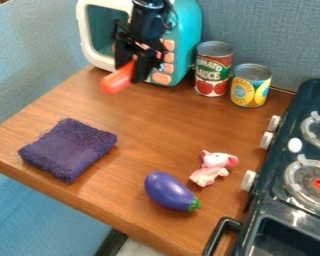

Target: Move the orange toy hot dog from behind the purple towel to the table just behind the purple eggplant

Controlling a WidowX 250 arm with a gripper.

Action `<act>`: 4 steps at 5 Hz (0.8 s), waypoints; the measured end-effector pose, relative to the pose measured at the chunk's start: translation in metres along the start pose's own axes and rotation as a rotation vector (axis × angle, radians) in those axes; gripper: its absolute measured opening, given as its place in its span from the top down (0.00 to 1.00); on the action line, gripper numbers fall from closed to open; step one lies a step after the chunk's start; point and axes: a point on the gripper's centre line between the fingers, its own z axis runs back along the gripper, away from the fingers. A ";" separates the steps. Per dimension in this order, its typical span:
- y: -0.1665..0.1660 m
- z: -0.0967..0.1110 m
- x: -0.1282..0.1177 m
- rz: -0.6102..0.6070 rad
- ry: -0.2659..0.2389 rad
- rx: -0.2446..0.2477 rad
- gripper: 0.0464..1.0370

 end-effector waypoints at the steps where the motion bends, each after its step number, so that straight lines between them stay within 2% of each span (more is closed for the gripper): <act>1: -0.028 -0.024 0.005 -0.034 0.067 -0.068 0.48; 2: -0.039 -0.045 0.005 -0.058 0.135 -0.097 0.48; 4: -0.057 -0.056 0.010 -0.080 0.109 -0.188 0.48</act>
